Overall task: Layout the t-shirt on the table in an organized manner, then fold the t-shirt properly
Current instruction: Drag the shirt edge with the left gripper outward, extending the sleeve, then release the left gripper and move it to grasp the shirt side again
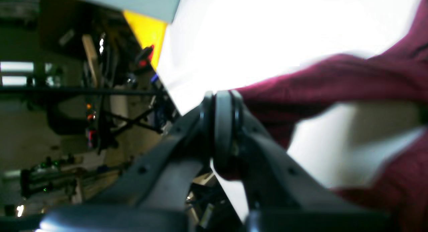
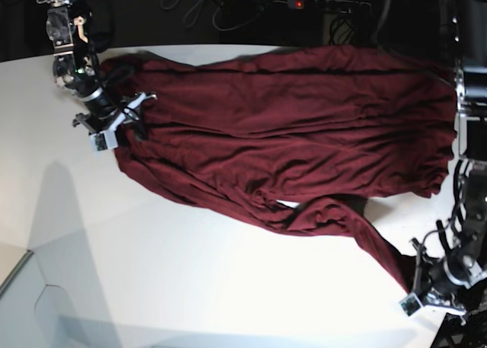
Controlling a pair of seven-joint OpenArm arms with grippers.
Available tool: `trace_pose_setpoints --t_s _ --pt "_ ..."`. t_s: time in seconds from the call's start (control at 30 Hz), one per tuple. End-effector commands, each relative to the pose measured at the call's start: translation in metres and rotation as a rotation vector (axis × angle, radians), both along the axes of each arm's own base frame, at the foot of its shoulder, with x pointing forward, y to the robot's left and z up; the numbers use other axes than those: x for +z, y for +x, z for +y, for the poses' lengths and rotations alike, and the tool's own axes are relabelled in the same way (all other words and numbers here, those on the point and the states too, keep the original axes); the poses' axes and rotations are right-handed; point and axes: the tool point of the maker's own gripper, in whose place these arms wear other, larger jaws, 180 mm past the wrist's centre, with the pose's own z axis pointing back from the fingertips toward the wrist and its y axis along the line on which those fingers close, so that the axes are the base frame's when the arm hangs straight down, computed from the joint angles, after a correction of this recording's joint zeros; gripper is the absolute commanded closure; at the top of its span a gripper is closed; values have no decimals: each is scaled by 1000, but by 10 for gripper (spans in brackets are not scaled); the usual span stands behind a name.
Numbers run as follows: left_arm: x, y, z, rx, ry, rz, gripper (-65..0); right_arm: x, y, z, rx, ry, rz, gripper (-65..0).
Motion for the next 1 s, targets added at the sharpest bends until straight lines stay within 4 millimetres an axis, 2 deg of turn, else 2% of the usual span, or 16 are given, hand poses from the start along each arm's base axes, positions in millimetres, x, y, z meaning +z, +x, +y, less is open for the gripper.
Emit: trace_pose_setpoints --t_s 0.0,0.07,0.13,0.2,0.37,0.67,0.77,0.97 --pt "43 14 6 2 -11 -101 -4 -2 -3 -4 5 -21 25 -281" --pt "60 22 11 15 -26 -127 -4 -4 -4 -5 2 -22 29 -281" --pt "66 28 20 38 -39 -127 -4 -4 -4 -5 2 -22 29 -281" --pt "77 36 18 43 -54 -142 -4 -3 -2 -4 4 -21 25 -281" --pt "87 45 21 62 -75 -146 -3 -1 0 -4 5 -21 21 -281" --pt "65 43 34 97 -87 -91 -3 -1 1 -4 5 -21 19 -281" --pt "50 36 50 125 -85 -55 -3 -1 1 -4 5 -21 19 -281" --pt "42 36 47 68 -150 -75 -4 4 8 -4 5 -21 2 -281"
